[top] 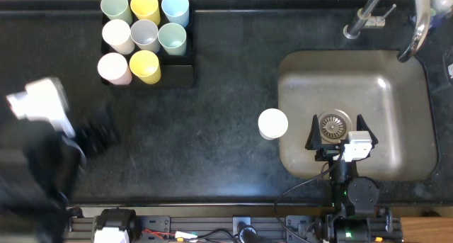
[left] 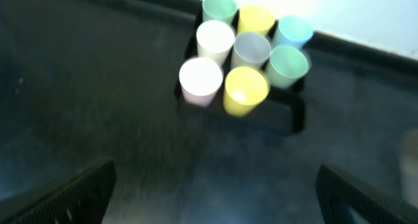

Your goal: Store Cups

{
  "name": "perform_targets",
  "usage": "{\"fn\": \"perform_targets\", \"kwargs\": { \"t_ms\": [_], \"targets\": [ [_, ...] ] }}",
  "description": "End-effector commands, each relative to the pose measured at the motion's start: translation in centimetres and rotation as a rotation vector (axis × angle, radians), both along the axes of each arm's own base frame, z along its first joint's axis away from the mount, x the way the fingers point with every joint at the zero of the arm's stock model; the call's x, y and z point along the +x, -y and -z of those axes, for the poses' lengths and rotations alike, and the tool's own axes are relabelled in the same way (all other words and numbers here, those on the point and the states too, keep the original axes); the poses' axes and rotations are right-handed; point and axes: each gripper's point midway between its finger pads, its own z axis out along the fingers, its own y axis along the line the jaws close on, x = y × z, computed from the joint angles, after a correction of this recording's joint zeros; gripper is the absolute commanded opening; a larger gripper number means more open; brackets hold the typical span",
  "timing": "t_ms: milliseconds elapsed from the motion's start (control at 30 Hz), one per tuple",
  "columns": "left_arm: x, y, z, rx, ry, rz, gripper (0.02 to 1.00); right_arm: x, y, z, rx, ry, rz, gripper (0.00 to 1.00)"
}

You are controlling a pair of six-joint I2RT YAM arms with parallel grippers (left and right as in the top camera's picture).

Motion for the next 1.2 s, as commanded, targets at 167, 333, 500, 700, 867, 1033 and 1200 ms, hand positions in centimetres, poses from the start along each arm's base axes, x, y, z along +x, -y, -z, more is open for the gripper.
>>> {"fn": "perform_targets", "kwargs": {
  "t_ms": [167, 333, 500, 700, 867, 1033, 1200],
  "targets": [
    [2.5, 2.9, 8.9, -0.007, 0.456, 0.182, 1.0, 0.0, -0.1, 0.4, -0.003, -0.003, -0.006, 0.993],
    [3.0, 2.8, 5.5, 0.071, 0.863, 0.188, 1.0, 0.0, -0.1, 0.4, -0.003, -0.003, -0.006, 0.996],
    [3.1, 2.5, 7.9, 0.114, 0.784, 0.18, 1.0, 0.0, -0.1, 0.4, -0.003, -0.003, -0.006, 0.993],
    [3.3, 2.5, 12.4, 0.154, 0.599, 0.205, 1.0, 0.0, -0.1, 0.4, -0.003, -0.003, -0.006, 0.996],
    [3.2, 2.4, 14.3, 0.199, 0.519, 0.224, 1.0, 0.0, -0.1, 0.4, -0.003, -0.003, -0.006, 0.998],
    [3.2, 2.5, 14.3, 0.2, 0.519, 0.231, 0.998, 0.0, -0.1, 0.4, -0.003, -0.003, -0.006, 0.996],
    [3.2, 2.4, 14.3, 0.201, 0.52, 0.229, 1.0, 0.0, -0.1, 0.4, -0.003, -0.003, -0.006, 0.998]
  ]
}}
